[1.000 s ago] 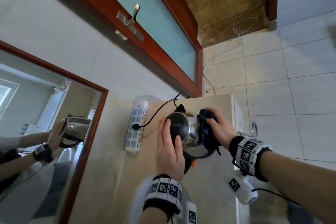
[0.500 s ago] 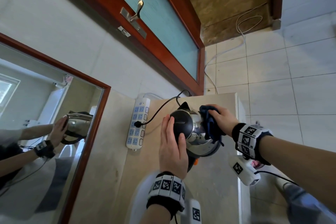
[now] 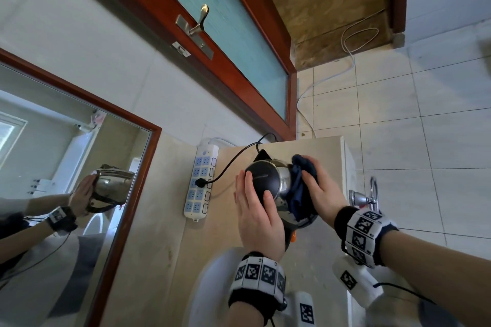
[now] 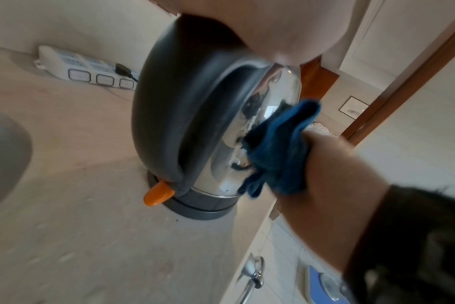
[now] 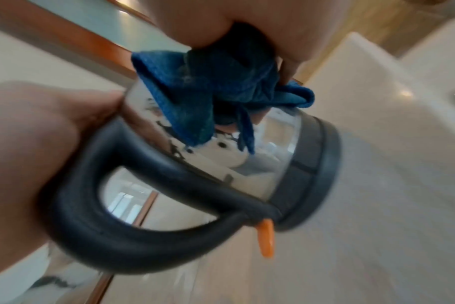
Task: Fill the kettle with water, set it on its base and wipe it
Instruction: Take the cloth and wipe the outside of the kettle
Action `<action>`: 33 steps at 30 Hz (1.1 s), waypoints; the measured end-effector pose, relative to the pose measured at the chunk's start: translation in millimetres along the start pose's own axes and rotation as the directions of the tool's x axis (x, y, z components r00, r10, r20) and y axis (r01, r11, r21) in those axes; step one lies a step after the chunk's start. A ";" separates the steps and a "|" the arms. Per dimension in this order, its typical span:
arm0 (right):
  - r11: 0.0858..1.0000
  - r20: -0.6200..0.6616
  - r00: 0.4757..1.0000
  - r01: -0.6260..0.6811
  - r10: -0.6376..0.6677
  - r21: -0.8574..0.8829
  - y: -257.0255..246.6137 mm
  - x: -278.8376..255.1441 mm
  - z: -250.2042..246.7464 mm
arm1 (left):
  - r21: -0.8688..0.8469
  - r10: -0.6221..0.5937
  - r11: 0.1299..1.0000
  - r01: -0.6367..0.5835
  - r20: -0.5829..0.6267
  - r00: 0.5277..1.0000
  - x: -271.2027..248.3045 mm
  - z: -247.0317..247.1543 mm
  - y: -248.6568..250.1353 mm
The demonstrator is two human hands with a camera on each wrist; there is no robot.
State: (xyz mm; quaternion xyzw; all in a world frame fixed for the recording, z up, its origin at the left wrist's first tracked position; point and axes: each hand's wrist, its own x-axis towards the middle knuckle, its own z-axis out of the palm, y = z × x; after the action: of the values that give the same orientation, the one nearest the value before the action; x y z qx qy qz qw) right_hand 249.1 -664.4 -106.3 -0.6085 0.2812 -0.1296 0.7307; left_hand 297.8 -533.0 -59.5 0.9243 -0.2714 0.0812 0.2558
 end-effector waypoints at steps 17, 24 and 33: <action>0.938 0.010 0.998 -0.058 0.066 -0.342 24.1 -61.2 25.9 | 0.041 0.013 0.999 -0.021 0.181 0.983 4.4 -11.6 -4.1; 0.891 -0.002 0.947 -0.304 0.322 -0.336 28.2 -52.9 30.3 | -0.087 -0.007 0.996 0.016 0.100 0.995 0.0 -7.0 -1.8; 0.947 0.062 0.998 0.017 0.003 -0.321 17.2 -70.1 34.5 | -0.019 0.046 0.999 -0.044 0.127 0.991 1.5 -4.6 -10.4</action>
State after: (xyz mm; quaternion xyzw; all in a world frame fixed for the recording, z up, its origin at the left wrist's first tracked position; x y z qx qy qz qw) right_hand 209.4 -595.2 -101.6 -0.7242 0.2736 -0.0657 0.6296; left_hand 304.7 -523.8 -59.6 0.9192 -0.3085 0.0255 0.2433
